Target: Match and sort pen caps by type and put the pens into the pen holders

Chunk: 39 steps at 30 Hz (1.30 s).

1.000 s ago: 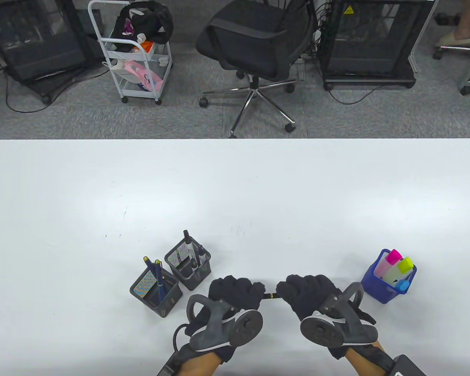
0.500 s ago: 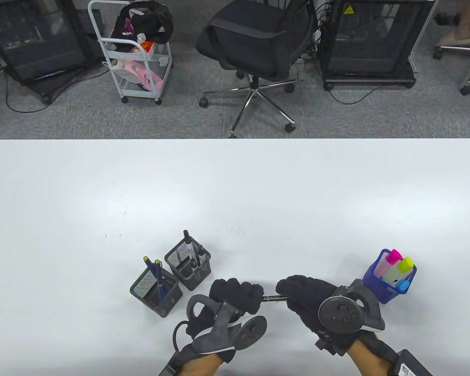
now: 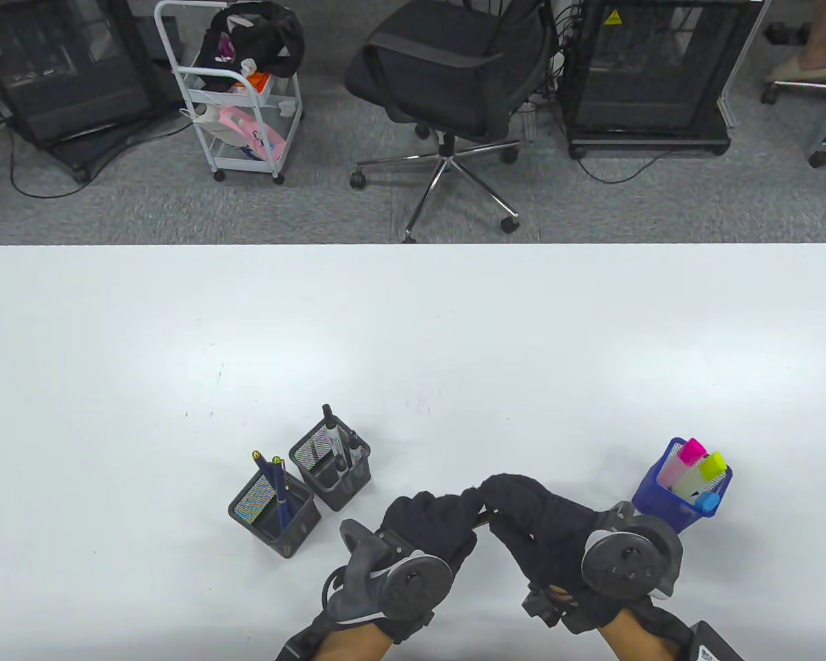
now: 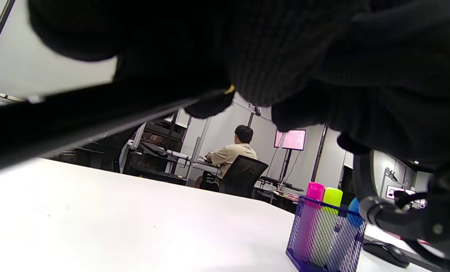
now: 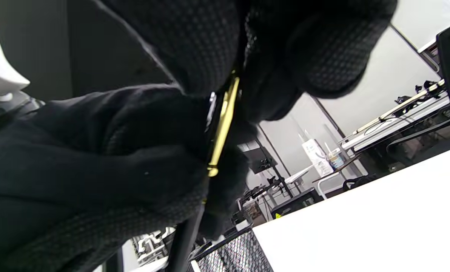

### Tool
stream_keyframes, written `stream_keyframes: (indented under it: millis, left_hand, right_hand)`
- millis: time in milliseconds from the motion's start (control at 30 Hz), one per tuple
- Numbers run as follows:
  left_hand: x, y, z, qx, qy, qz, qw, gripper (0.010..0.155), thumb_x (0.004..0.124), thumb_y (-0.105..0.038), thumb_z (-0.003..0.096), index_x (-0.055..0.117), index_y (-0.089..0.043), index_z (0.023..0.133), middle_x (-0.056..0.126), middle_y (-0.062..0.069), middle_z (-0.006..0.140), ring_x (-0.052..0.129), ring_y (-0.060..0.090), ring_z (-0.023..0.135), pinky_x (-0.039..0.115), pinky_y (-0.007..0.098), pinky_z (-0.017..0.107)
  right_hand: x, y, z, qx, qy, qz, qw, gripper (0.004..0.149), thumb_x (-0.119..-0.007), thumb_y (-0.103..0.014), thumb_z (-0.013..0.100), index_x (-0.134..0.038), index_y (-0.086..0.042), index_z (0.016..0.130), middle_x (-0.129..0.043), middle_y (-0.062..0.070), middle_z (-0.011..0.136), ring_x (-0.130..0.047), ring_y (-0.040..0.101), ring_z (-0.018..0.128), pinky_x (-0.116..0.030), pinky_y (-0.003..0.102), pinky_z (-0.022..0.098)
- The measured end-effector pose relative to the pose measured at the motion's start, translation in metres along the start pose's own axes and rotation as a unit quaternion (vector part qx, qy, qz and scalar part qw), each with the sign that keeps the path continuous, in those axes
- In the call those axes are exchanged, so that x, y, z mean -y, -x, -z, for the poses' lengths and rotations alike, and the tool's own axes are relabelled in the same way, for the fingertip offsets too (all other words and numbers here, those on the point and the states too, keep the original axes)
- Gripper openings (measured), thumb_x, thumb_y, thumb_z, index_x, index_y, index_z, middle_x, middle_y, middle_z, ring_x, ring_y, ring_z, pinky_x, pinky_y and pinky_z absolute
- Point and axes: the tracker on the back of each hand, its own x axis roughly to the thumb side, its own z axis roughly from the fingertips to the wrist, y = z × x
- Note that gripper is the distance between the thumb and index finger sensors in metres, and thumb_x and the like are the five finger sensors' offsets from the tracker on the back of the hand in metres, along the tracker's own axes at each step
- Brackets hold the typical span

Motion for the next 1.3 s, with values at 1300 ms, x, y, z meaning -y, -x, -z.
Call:
stream_keyframes:
  millis: [1300]
  left_hand:
    - [-0.086, 0.121, -0.051, -0.283, -0.112, 0.139, 0.942, 0.047, 0.087, -0.032, 0.0473, 0.08, -0.018, 0.092, 0.107, 0.011, 0.072, 0.114, 0.031, 0.046, 0.091, 0.053, 0.034]
  right_hand:
    - [0.002, 0.029, -0.001, -0.034, -0.064, -0.09, 0.993, 0.057, -0.087, -0.037, 0.042, -0.072, -0.012, 0.091, -0.087, 0.021, 0.083, -0.105, 0.033, 0.063, -0.092, 0.045, 0.047]
